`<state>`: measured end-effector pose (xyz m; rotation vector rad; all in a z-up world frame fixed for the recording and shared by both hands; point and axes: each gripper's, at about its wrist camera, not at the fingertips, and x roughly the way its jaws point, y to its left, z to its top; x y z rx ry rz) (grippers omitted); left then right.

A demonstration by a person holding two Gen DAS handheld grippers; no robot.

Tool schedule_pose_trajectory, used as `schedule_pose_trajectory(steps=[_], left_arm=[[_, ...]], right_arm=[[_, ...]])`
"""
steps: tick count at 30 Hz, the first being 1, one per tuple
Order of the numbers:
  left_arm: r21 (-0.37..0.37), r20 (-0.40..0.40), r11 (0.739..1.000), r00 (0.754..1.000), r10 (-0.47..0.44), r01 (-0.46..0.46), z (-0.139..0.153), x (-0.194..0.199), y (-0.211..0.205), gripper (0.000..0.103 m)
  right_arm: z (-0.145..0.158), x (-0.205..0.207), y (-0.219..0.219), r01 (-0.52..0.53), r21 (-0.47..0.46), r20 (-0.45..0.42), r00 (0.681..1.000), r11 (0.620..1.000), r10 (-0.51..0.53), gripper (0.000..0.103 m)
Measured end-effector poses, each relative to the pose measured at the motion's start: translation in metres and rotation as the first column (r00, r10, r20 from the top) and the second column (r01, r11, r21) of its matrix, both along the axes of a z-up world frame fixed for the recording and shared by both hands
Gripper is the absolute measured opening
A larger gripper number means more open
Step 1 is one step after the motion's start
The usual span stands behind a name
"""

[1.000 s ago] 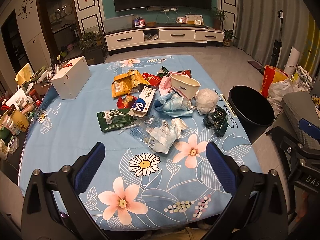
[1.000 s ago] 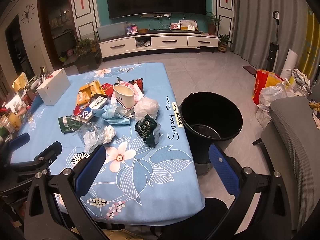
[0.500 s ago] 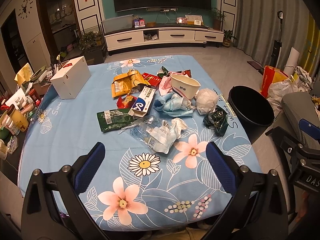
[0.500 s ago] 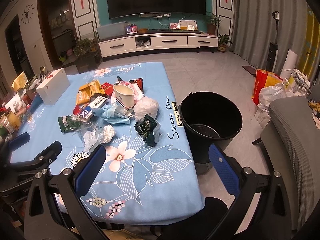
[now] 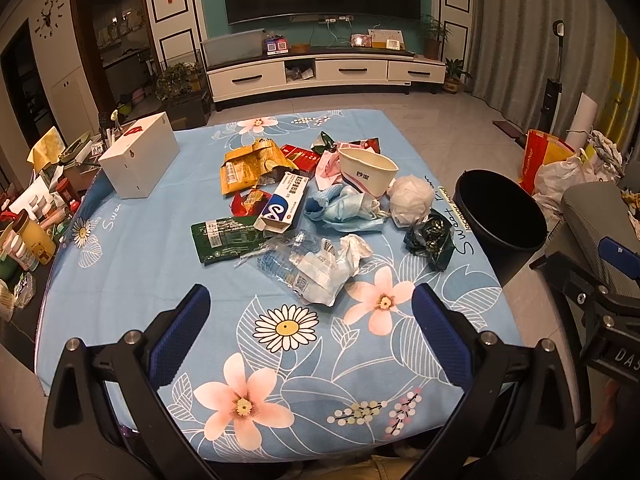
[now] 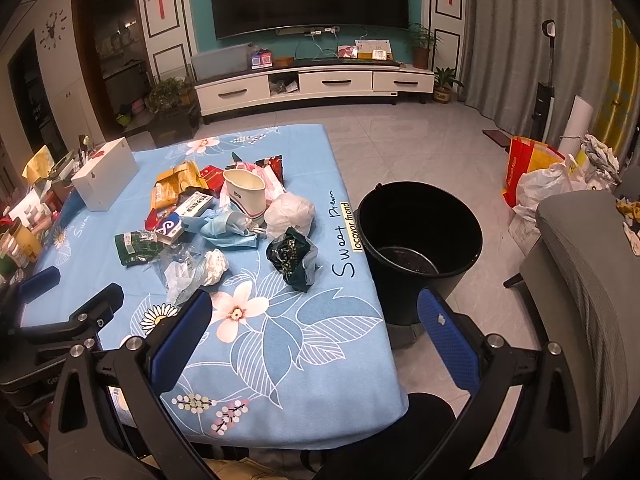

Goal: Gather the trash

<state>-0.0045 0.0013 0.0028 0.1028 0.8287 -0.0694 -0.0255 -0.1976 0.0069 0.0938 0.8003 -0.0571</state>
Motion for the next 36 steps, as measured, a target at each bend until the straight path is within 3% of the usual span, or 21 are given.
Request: schedule_pose_trajectory(steps=[4,12,16,19,23,28,33,36], left_arm=[[-0.025,0.007,1.000,1.000,-0.017,0.017,0.001,-0.001,0.001,0.100],[-0.159,0.024,0.985,0.997,-0.068,0.071,-0.004,0.001,0.014,0.100],[-0.207,0.032,0.972,0.994,-0.106,0.111,-0.021,0.000,0.021,0.100],[-0.237,-0.006,0.963,0.991,-0.137,0.131,-0.039,0.005,0.022,0.100],[-0.233,-0.033,0.966,0.992,-0.125,0.114,-0.057,0.012,0.024,0.100],[-0.300,-0.041,0.947,0.991,-0.129,0.111,-0.074,0.025,0.034,0.100],[-0.322,-0.042,0.945,0.996,-0.080,0.063,-0.086,0.039,0.043,0.099],[-0.331,-0.065,0.943,0.996,-0.055,0.031,-0.095,0.051,0.046,0.091]], right_arm=[[0.002,-0.003,-0.006,0.013,0.008,0.012,1.000,1.000,-0.013,0.101],[-0.002,-0.007,-0.026,0.025,0.081,0.041,0.999,0.996,-0.029,0.101],[-0.015,-0.007,-0.039,0.011,0.150,0.046,0.999,0.989,-0.018,0.101],[-0.032,0.000,-0.044,-0.012,0.190,0.016,1.000,0.982,0.009,0.101],[-0.052,0.012,-0.045,-0.030,0.229,-0.019,0.999,0.973,0.035,0.101],[-0.071,0.027,-0.044,-0.045,0.271,-0.048,0.997,0.962,0.061,0.101],[-0.085,0.044,-0.040,-0.066,0.290,-0.052,0.995,0.955,0.085,0.101],[-0.093,0.058,-0.038,-0.068,0.303,-0.058,0.994,0.951,0.090,0.101]])
